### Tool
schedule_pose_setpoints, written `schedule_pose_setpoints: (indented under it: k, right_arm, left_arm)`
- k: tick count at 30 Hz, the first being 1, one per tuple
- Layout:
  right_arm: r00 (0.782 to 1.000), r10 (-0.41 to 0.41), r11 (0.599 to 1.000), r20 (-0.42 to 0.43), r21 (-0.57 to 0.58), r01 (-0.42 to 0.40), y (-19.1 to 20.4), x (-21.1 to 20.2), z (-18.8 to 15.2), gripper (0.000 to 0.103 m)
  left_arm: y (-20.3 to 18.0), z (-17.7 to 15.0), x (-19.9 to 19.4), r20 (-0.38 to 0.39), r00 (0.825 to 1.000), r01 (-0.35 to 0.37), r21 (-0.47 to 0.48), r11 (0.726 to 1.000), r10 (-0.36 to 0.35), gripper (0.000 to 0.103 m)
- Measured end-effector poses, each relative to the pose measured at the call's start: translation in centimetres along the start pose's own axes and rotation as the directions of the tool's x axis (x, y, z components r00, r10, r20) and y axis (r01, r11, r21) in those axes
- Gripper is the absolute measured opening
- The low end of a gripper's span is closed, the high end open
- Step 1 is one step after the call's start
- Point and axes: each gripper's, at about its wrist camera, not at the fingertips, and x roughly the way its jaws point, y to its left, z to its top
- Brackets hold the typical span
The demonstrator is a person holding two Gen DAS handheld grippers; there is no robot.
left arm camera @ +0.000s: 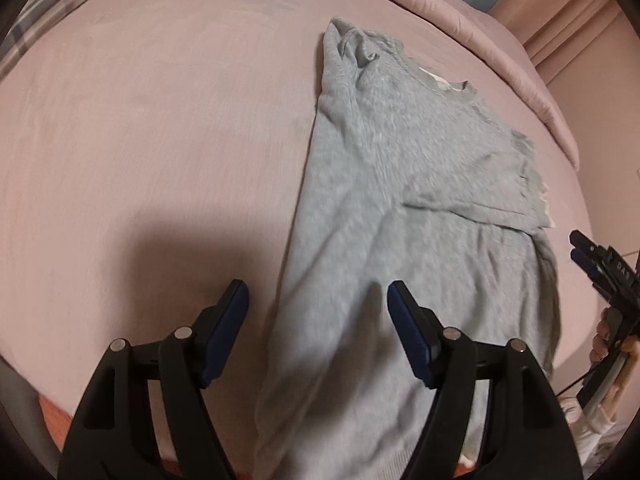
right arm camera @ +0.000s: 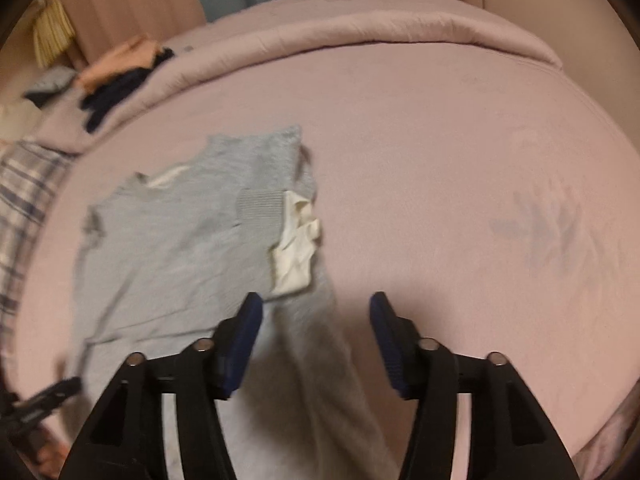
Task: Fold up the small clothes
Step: 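Grasp the ribbed hem with both grippers and lift it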
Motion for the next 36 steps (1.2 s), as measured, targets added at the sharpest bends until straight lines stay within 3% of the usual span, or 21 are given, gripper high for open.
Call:
schedule_pose_setpoints:
  k: [6, 13, 22, 27, 36]
  right_arm:
    - [0.998, 0.033, 0.999, 0.045, -0.016, -0.032, -0.7, -4.0, -2.3, 0.074]
    - [0.999, 0.040, 0.999, 0.028, -0.019, -0.039, -1.6, -6.0, -5.2, 0.077]
    - [0.995, 0.058, 0.997, -0.077, 0.057, -0.053, -4.1, -5.4, -10.0, 0.077]
    - [0.986, 0.113, 0.990, -0.124, 0.101, -0.101, -4.7, -5.3, -12.0, 0.077]
    - [0.976, 0.139, 0.986, -0.166, 0.115, -0.120, -5.0, -5.8, -14.5, 0.077]
  left_arm:
    - [0.2, -2.0, -2.4, 0.034, 0.999, 0.021, -0.012, 1.000, -0.021, 0.085]
    - [1.0, -4.3, -2.9, 0.014, 1.000, -0.008, -0.020, 1.000, 0.009, 0.085]
    - [1.5, -7.2, -2.3, -0.039, 0.999, -0.027, -0.020, 0.999, 0.026, 0.083]
    - [1.2, -8.6, -2.0, -0.069, 0.998, -0.013, -0.013, 1.000, 0.012, 0.080]
    - [1.9, -10.7, -1.6, -0.114, 0.993, -0.040, -0.046, 0.998, 0.035, 0.080]
